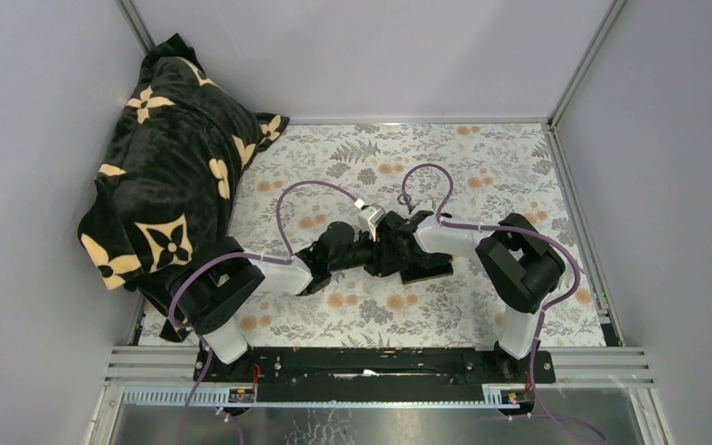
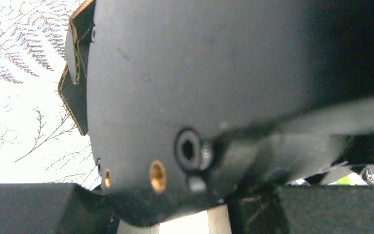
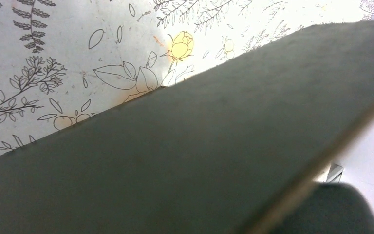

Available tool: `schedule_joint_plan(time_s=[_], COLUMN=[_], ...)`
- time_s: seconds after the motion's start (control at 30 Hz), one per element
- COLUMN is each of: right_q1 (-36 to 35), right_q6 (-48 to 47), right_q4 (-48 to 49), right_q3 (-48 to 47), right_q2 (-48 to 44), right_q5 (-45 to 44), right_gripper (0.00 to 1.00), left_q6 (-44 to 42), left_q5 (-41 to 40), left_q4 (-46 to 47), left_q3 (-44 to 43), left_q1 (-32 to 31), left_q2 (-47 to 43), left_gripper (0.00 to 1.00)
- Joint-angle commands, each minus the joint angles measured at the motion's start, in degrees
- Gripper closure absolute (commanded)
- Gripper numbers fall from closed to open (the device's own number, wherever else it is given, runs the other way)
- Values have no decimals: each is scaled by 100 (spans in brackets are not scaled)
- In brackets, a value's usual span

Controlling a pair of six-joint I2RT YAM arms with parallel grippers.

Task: Fold the paper box
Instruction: Fold the paper box at the center of the board.

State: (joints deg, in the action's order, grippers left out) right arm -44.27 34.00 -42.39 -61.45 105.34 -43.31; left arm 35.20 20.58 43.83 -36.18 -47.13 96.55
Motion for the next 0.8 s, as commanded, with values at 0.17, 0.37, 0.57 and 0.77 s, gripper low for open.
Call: schedule_joint_plan(time_s=[0.17,0.37,0.57,0.77], right_q1=[-301,-293,-239,-105], right_q6=[-8,-256,-405,-438], right_q4=[265,539,944,1246], right_q3=[290,413,714,953], right_q2=[-328,-856,-1287,-1578], right_q5=[635,982,1341,1688], right_gripper=[81,77,69,66], left_q6=[-201,-190,-193,-214], left_q5=[-118,-146,-176,-186], left_q4=[-60,-77,-119,-178], left_q3=[-32,0,12,11], left_q1=[11,12,14,14], left_q2=[-190,-241,-266,-323], left_gripper=[62,62,62,63])
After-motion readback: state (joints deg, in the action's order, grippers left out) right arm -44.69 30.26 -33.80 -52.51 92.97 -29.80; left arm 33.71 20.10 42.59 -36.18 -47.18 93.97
